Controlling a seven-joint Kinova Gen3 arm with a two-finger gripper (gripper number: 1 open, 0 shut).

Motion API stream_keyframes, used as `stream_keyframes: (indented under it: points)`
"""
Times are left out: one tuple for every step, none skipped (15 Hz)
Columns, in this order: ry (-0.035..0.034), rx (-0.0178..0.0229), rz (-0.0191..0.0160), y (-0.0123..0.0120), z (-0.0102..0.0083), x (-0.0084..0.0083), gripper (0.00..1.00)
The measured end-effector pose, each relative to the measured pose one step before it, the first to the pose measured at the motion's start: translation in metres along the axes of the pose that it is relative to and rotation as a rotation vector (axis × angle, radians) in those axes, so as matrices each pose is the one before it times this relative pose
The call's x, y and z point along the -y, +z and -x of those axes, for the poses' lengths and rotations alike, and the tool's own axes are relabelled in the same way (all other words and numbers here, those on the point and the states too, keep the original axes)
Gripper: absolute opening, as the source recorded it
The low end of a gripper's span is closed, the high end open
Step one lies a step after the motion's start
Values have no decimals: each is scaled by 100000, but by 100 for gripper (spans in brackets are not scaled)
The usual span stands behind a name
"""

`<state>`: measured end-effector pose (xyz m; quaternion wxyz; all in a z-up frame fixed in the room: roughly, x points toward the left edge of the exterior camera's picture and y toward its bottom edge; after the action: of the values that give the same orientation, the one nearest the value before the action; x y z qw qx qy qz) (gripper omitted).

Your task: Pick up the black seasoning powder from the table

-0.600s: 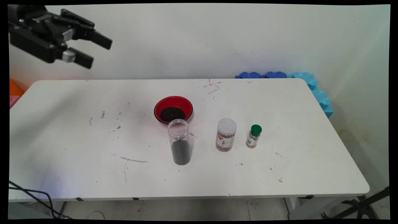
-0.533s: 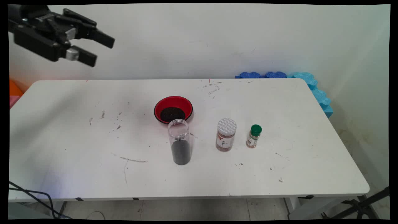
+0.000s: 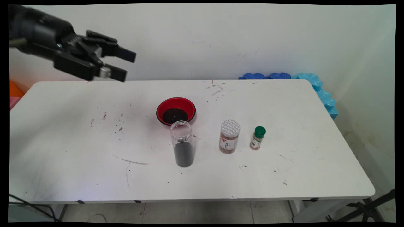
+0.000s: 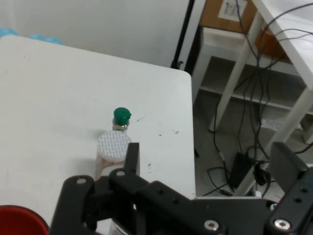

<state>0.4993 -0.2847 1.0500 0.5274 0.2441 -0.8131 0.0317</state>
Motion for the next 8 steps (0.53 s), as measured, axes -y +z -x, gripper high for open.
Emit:
stream_keyframes:
  points:
    - [-167,-503,-772,713,706,-56,100]
    - [-236,-307,-808,580,672,-56,100]
    - [-231,-210,-884,647,800,-69,100]
    - [-193,-16,-854,587,858,-79,100]
    - [-95,256,-849,499,804,-49,100]
    - [-113,134,-630,281,524,-39,100]
    - [-124,408,-931,452,821,-4,100]
    - [-170,474,-942,532,910,22,100]
